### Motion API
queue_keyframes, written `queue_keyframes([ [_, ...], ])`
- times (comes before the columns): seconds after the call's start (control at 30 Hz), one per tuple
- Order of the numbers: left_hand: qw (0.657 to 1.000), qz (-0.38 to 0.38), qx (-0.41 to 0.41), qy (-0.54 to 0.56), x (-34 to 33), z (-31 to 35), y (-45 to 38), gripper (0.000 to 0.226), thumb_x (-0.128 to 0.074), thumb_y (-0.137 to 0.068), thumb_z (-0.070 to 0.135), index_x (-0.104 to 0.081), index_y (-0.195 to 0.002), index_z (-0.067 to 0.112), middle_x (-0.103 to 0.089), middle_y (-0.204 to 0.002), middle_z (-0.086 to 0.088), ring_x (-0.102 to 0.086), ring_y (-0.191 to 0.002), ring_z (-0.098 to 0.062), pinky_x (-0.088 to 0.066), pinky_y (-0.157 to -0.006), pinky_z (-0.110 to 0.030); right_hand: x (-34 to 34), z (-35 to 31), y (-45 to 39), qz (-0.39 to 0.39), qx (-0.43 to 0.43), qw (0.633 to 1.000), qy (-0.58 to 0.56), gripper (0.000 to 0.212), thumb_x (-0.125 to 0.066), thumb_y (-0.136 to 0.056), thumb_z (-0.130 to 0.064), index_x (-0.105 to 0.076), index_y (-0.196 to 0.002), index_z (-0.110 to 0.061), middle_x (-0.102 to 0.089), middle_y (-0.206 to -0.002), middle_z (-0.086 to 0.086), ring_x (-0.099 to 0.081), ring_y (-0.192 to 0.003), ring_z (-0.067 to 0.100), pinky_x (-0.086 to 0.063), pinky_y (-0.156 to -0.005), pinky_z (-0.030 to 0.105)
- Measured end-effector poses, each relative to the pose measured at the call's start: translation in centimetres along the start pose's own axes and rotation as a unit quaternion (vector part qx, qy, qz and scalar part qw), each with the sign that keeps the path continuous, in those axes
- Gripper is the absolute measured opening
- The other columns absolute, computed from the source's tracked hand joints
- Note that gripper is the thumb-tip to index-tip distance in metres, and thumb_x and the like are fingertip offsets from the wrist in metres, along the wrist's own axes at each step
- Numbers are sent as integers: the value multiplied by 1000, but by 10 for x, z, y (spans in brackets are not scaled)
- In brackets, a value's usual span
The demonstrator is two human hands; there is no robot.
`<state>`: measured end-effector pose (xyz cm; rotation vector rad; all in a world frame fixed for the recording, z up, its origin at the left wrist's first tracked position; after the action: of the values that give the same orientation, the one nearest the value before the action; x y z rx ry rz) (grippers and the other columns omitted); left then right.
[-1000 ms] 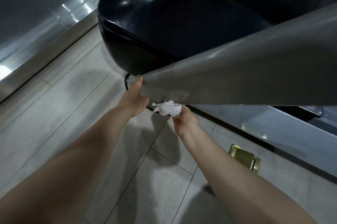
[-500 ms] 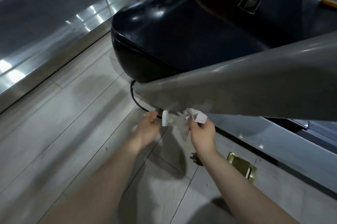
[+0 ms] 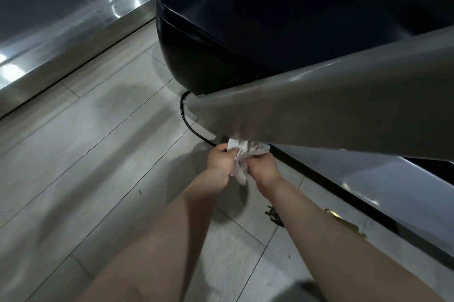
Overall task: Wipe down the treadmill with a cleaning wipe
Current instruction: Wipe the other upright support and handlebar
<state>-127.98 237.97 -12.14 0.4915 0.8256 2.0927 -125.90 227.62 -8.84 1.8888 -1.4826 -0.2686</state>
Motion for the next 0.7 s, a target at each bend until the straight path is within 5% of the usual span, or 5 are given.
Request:
queue_keyframes([
  [0.17, 999, -35, -5, -7, 14, -17, 14, 23, -63, -89, -3, -63, -74, 15, -65, -73, -11, -59, -66, -22, -50, -60, -22, -12, 10, -14, 1, -11, 1000, 27, 7, -66, -88, -16, -64, -93, -11, -71, -103, 12, -68, -98, 28, -54, -80, 34],
  [0.3, 995, -100, -14, -6, 40, -20, 34, 6, -59, -70, -1, -61, -66, 4, -50, -50, -3, -44, -46, -14, -35, -44, -17, -12, 5, 2, 26, 88, 960, 266, 20, -66, -89, -30, -63, -100, -14, -67, -97, 2, -66, -98, 24, -43, -71, 25],
  [0.37, 994, -105, -16, 30, 54, -20, 33, 17, -54, -59, 4, -60, -75, 7, -45, -55, -2, -39, -49, -14, -35, -48, -18, -15, -18, 21, 30, 249, 868, 428, 22, -58, -92, -25, -61, -110, -13, -67, -104, 3, -66, -94, 25, -41, -66, 27],
  [0.47, 994, -38, -14, 100, 75, -16, 29, 20, -63, -69, 5, -60, -88, 14, -52, -72, -4, -47, -63, -14, -41, -61, -25, -27, -67, 44, -15, 464, 645, 607, 37, -52, -90, -11, -51, -126, -17, -58, -122, 5, -64, -97, 30, -36, -63, 32],
  [0.7, 980, 94, -114, 135, 93, 14, 9, 23, -53, -90, 0, -60, -88, 21, -59, -87, -3, -54, -74, -16, -43, -68, -28, -50, -138, 42, -26, 530, 347, 773, 30, -41, -96, -3, -58, -121, -9, -45, -127, 8, -42, -119, 29, -40, -65, 33],
])
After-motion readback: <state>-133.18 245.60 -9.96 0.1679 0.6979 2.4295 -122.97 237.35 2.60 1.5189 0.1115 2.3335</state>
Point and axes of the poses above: each hand's wrist, its own y-axis away from the middle knuckle, its own x-axis out of the back of the hand, z = x × y, the point moved 1 cm from there along -y, towards the middle knuckle
